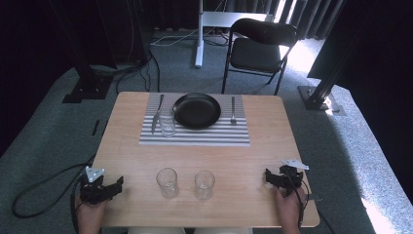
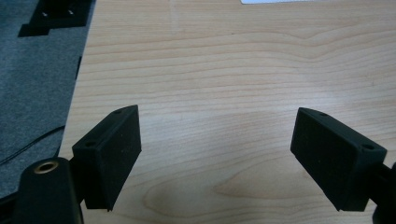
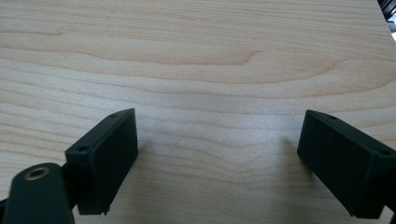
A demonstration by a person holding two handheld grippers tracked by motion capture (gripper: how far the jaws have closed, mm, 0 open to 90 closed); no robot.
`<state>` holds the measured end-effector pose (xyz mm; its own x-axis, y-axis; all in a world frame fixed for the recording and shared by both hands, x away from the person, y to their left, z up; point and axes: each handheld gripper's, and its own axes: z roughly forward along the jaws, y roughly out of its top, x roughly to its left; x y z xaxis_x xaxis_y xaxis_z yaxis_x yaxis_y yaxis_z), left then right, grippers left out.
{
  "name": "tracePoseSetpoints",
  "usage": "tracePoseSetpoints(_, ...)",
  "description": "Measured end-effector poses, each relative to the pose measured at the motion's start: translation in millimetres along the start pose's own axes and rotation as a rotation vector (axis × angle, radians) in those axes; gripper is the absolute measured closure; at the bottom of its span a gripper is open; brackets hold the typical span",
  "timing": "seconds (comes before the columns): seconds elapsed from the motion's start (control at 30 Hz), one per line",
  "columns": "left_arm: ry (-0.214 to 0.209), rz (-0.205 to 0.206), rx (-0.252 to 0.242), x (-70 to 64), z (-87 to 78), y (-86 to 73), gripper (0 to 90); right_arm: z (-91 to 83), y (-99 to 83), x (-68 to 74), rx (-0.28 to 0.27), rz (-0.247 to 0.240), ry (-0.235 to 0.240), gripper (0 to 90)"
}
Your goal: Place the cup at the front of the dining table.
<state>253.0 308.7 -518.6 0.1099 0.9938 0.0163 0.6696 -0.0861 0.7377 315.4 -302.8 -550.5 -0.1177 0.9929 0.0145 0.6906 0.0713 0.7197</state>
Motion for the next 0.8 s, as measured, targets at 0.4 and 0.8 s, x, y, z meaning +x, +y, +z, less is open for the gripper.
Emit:
tracePoseSetpoints(0.4,0.064,-0.020,0.013,-5.3,-8.7,-18.3,16.9,0.0,0.0,0.0,0.000,0.000,0.000,11.7)
tracePoseSetpoints(0.8,0.186,-0.081,-0.006,-1.7,-11.1,-21.8,8.7,0.0,0.0,0.0,0.000,0.000,0.000,11.7)
